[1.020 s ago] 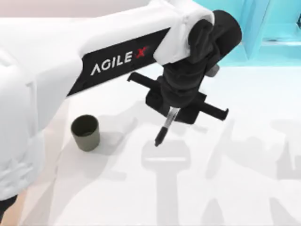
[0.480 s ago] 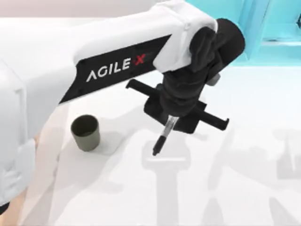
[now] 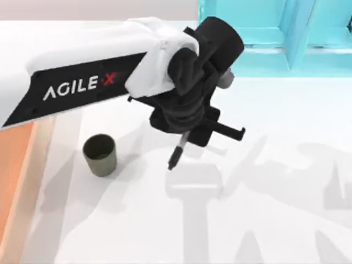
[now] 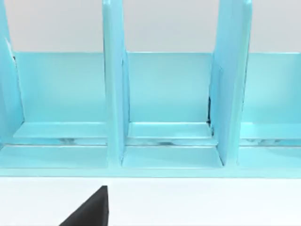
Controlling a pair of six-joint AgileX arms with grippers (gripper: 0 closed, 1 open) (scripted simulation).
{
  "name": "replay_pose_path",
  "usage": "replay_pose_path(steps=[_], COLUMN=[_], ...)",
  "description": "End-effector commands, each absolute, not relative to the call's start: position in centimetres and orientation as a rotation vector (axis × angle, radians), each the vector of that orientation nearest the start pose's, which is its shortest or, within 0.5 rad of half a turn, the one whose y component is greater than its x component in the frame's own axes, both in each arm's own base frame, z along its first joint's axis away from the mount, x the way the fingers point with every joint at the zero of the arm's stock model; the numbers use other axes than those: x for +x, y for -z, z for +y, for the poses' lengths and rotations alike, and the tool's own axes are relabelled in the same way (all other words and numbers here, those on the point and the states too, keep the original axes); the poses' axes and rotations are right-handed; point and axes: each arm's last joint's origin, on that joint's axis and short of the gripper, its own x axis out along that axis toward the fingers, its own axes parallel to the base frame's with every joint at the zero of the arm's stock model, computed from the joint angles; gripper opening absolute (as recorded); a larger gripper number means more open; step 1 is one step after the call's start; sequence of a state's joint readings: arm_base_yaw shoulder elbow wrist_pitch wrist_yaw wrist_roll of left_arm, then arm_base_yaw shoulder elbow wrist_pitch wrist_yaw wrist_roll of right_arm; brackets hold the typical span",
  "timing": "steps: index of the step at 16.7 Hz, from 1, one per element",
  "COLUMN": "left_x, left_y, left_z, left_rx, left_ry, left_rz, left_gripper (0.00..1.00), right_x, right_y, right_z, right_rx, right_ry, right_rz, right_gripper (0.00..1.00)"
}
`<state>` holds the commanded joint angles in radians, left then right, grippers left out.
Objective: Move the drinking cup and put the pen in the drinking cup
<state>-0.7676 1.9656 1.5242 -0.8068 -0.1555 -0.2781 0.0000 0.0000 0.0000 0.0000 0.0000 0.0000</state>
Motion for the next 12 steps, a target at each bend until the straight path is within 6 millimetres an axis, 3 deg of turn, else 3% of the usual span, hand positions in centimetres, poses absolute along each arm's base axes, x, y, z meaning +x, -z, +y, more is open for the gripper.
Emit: replay_pose_path(steps=[12], left_x=[27.1], left_y=[-17.6], left_z=[-21.0], left_rx=[0.175], left_ry=[0.48], left_rz=[0.845], left_gripper=[0.0], right_x=[10.6], right_y=[-16.0], right_z=[-0.1], right_rx=[0.0], right_ry=[0.0], right_rz=[0.0], right_gripper=[1.0])
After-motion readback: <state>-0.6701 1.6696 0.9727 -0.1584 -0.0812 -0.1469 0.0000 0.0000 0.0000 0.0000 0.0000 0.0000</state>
